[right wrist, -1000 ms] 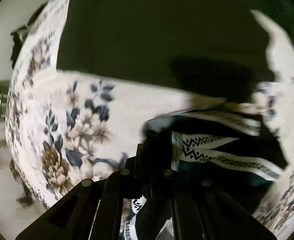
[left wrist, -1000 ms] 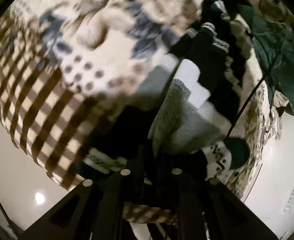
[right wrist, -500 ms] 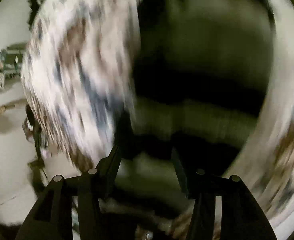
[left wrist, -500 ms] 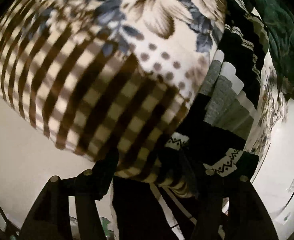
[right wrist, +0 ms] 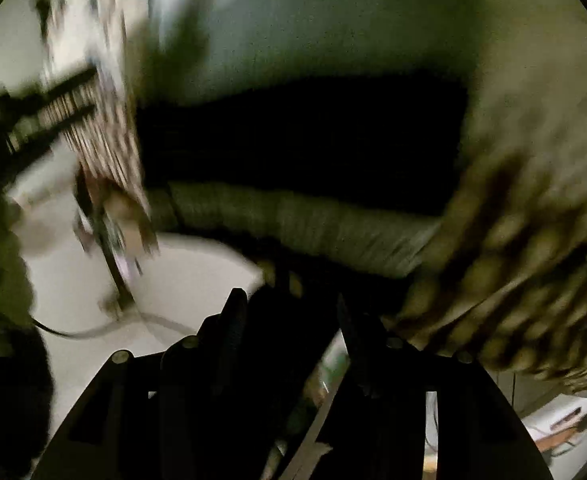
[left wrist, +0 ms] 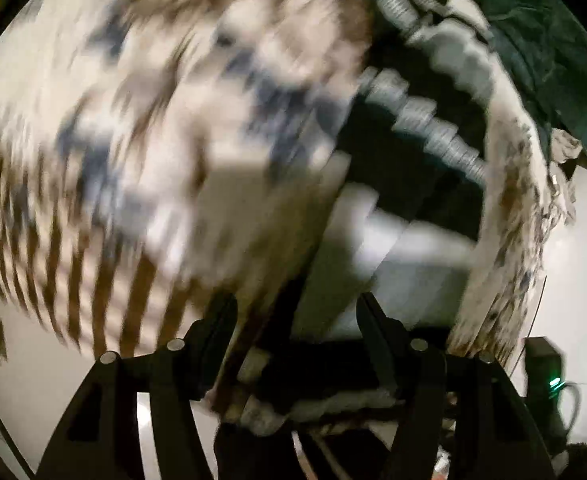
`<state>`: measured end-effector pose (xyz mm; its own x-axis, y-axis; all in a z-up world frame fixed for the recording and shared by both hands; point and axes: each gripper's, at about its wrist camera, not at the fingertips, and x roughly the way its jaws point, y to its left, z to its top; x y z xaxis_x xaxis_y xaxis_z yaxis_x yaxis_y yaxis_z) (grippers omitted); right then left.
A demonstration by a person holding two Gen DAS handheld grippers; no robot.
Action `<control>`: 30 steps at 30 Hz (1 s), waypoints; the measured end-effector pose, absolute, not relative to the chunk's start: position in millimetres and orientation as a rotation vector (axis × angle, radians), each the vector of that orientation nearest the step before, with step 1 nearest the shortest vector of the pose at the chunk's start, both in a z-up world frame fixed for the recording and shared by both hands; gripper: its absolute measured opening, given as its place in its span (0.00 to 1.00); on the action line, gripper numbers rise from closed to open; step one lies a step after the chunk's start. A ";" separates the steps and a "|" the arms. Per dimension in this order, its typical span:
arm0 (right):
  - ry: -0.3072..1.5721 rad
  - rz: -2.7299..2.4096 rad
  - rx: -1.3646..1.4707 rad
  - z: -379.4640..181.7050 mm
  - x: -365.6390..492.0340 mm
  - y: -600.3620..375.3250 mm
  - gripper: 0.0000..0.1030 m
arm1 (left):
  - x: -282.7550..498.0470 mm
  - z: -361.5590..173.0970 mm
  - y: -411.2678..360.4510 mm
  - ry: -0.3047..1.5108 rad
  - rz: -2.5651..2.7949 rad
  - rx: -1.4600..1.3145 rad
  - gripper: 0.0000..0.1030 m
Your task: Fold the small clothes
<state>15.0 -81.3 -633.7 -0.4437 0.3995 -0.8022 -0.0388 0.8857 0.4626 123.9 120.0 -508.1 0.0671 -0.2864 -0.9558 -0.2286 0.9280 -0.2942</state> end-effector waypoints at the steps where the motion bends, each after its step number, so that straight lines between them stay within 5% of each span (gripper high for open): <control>1: 1.922 0.483 0.302 -620.5 34.6 -95.8 0.48 | 136.4 -500.8 117.7 1.488 -0.054 -0.415 0.58; 6: 1.655 0.383 0.392 -568.4 145.5 -156.8 0.49 | 258.7 -472.5 107.8 1.307 -0.099 -0.461 0.58; 14: 1.430 0.175 0.553 -566.2 354.6 -202.0 0.55 | 423.0 -555.1 102.8 1.395 -0.139 -0.391 0.57; 15: 1.424 0.162 0.566 -571.8 374.6 -199.0 0.55 | 436.6 -566.1 104.4 1.402 -0.136 -0.378 0.50; 16: 1.414 0.153 0.580 -577.5 393.7 -197.2 0.55 | 443.1 -568.5 105.4 1.379 -0.140 -0.370 0.08; 20: 1.415 0.120 0.609 -603.8 444.7 -172.2 0.54 | 450.9 -554.7 108.9 1.249 -0.186 -0.316 0.08; 21: 1.410 0.117 0.620 -607.7 446.9 -168.0 0.45 | 448.1 -548.5 111.0 1.215 -0.190 -0.319 0.08; 22: 1.389 0.112 0.631 -607.8 449.6 -166.5 0.11 | 444.6 -540.0 114.4 1.173 -0.201 -0.341 0.08; 23: 1.367 0.109 0.626 -605.2 452.7 -168.0 0.03 | 439.6 -527.8 118.2 1.115 -0.216 -0.361 0.08; 26: 1.303 0.055 0.598 -593.6 449.3 -175.5 0.03 | 440.1 -516.9 131.9 1.057 -0.209 -0.373 0.08; 30: 1.318 -0.028 0.653 -603.1 447.9 -204.3 0.02 | 456.3 -567.6 150.1 1.205 -0.147 -0.413 0.09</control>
